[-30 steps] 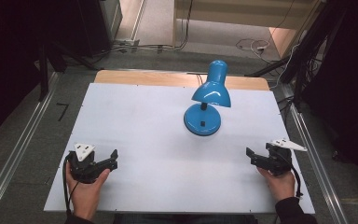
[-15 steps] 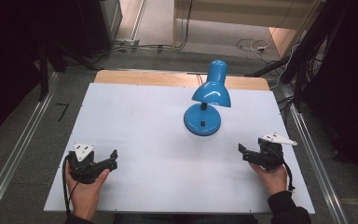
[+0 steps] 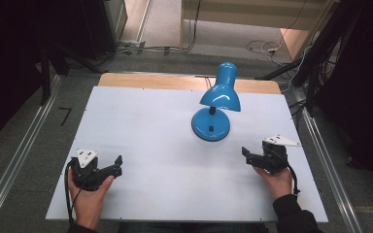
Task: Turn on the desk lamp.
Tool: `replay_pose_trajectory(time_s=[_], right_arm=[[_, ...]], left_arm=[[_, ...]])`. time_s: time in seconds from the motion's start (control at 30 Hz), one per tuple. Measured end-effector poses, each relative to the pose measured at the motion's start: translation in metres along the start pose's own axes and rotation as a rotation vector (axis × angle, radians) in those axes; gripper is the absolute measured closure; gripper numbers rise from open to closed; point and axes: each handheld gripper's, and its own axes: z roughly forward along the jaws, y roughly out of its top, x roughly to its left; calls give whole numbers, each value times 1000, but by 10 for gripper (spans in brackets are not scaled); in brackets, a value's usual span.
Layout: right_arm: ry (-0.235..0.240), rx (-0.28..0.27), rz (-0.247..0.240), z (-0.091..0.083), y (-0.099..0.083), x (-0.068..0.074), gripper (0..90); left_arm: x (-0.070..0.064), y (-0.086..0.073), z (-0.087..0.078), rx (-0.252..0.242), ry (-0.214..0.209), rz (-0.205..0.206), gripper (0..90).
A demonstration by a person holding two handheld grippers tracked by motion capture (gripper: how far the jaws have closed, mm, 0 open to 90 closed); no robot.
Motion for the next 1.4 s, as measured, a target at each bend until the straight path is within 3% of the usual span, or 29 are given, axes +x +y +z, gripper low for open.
replay_pose_trajectory(time_s=[1.4], right_arm=[[10,-17,-6,33,32,33,123]], left_arm=[[1,0,-2,-6,-12,-10,59]])
